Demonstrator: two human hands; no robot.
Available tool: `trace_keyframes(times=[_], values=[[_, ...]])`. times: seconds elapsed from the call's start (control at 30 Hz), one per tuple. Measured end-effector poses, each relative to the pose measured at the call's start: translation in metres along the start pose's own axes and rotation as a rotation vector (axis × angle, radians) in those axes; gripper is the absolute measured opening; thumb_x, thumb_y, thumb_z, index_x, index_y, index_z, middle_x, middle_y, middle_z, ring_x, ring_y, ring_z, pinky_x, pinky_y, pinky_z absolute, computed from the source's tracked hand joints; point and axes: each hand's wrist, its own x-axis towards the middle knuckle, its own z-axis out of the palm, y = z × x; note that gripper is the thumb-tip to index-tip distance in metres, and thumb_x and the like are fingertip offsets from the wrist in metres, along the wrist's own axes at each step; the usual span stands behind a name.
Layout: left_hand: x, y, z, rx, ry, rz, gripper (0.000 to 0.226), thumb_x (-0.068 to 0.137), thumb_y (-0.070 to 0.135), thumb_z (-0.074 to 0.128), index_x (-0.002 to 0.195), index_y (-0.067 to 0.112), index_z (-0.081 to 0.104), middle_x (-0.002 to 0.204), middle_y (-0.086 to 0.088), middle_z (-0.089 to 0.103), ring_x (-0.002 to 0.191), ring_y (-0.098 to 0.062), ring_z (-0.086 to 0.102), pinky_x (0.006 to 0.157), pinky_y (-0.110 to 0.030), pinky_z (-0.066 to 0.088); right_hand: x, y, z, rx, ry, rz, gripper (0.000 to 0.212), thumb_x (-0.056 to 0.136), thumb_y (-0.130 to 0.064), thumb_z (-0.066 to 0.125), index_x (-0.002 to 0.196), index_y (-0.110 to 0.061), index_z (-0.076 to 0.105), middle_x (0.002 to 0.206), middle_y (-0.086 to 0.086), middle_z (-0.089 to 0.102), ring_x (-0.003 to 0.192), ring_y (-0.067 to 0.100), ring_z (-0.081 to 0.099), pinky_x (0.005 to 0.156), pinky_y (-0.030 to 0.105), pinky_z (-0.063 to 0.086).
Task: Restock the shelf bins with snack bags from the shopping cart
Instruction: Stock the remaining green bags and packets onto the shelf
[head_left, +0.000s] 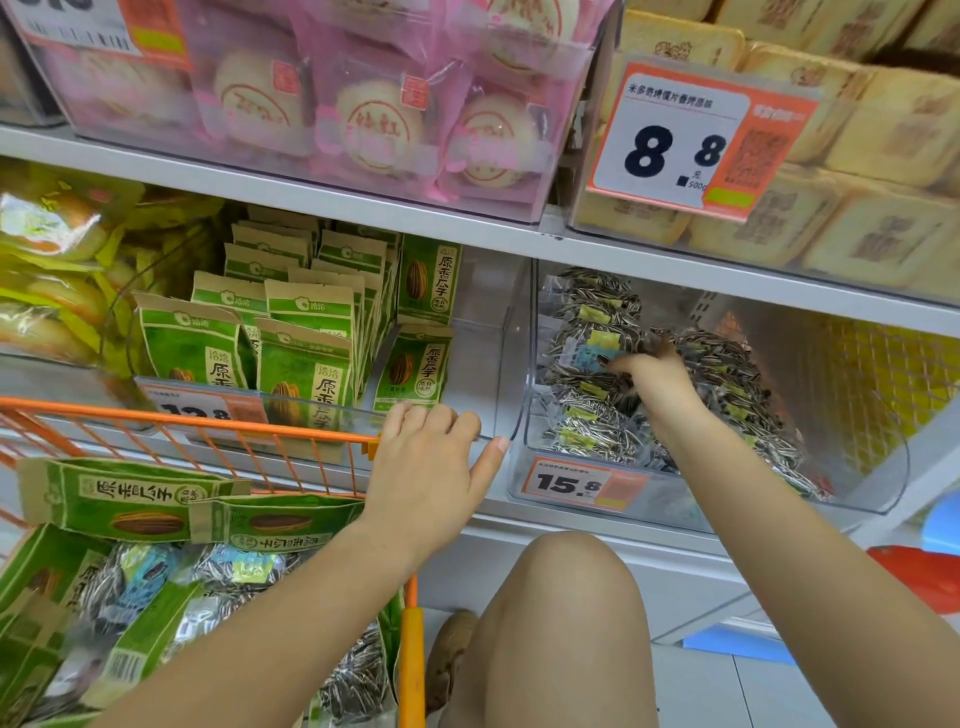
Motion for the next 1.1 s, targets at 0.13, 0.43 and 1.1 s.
trace_keyframes(times=[0.13, 0.43, 1.1], values=[[0.001, 0.0, 0.001, 0.009, 0.001, 0.005, 0.05, 0.093, 0.051, 0.028, 0.088, 0.019, 0.066, 0.08, -0.001, 0.062, 0.081, -0.026, 0.055, 0.092, -0.04, 0.034, -0.001, 0.0, 0.005, 0.074, -0.054, 0.028, 0.066, 0.086, -0.006, 0.059, 0.145, -0.014, 0.031, 0.137, 0.007, 0.047, 0.115, 0.029, 0.046, 0.088, 0.038, 0.038], [0.002, 0.004, -0.004, 0.031, -0.069, -0.029, 0.055, 0.092, 0.053, 0.025, 0.088, 0.015, 0.065, 0.084, -0.006, 0.063, 0.084, -0.029, 0.054, 0.093, -0.042, 0.036, -0.041, -0.011, 0.008, 0.255, 0.251, -0.157, 0.067, 0.086, -0.008, 0.056, 0.145, -0.02, 0.029, 0.138, 0.005, 0.047, 0.116, 0.025, 0.054, 0.093, 0.039, 0.046], [-0.126, -0.211, -0.129, 0.001, -0.178, -0.484, 0.024, 0.095, 0.03, 0.048, 0.112, 0.02, 0.063, 0.107, 0.002, 0.066, 0.098, -0.019, 0.059, 0.073, -0.03, 0.042, -0.225, -0.011, 0.195, -1.092, -0.578, -1.328, 0.038, 0.088, -0.022, 0.057, 0.124, -0.011, 0.053, 0.123, 0.008, 0.057, 0.113, 0.029, 0.055, 0.086, 0.039, 0.048]])
